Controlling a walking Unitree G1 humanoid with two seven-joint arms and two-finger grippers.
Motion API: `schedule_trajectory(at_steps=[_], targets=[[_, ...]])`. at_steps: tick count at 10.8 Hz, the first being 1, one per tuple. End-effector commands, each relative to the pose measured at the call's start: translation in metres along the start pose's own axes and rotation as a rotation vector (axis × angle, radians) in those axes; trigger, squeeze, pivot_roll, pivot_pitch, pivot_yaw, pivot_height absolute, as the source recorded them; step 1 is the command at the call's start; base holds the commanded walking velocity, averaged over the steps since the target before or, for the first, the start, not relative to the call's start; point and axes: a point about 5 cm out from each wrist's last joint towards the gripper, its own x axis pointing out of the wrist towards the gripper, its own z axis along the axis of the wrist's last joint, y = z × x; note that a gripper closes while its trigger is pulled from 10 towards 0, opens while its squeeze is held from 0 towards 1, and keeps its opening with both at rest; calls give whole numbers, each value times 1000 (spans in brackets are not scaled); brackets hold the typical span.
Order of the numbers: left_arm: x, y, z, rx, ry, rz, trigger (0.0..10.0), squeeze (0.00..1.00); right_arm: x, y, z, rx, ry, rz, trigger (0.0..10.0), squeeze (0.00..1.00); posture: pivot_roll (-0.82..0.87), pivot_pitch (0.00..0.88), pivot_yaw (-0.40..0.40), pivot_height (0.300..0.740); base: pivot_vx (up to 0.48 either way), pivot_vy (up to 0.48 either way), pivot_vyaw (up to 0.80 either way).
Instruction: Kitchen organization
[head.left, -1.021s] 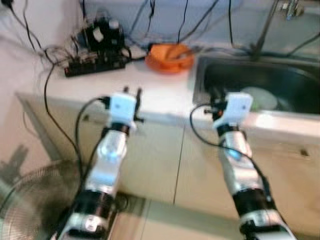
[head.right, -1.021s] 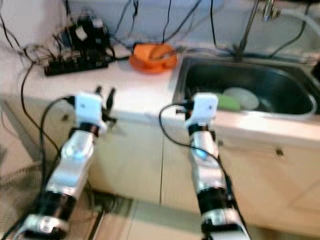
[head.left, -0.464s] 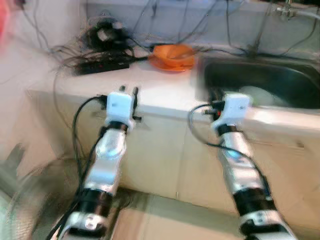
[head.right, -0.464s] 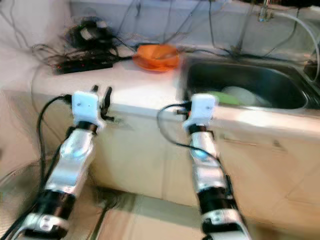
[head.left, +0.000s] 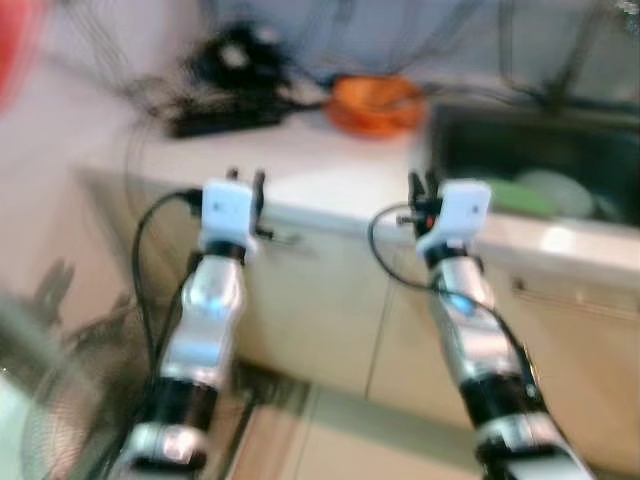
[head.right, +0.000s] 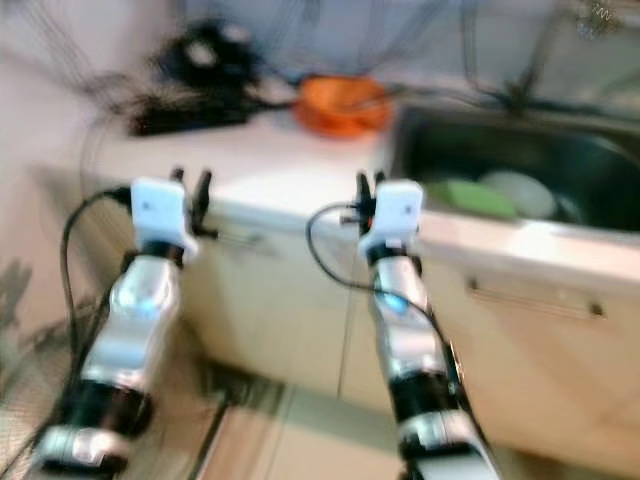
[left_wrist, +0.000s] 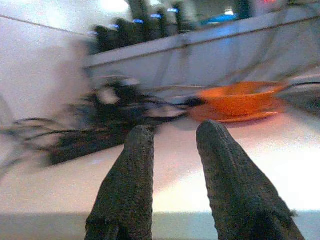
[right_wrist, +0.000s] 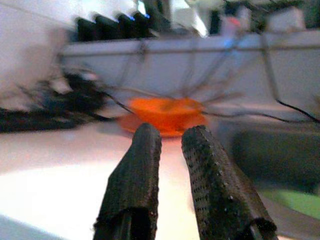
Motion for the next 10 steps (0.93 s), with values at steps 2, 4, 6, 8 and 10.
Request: schedule_trajectory(at_steps=[2,4,6,8,10], targets=[[3,6,4,20,-12,6,10000,0,5,5,6,31,-10,10,10000,0,129,21,36,740,306,0,0],[3,5,6,9,-28,-1,10000,0,4,8,8,23,-36,27,10000,0,132,17,33,740,135,0,0],[4,3,7,8,-30,-10,10000,0,4,9,7,28,-28,29,10000,0,130,15,32,740,0,0,0],[4,3,7,8,-30,-13,10000,0,5,9,8,34,-29,28,10000,0,129,10,32,740,0,0,0],[4,2,7,7,-32,-15,10000,0,5,9,7,47,-25,30,10000,0,128,4,31,740,0,0,0]])
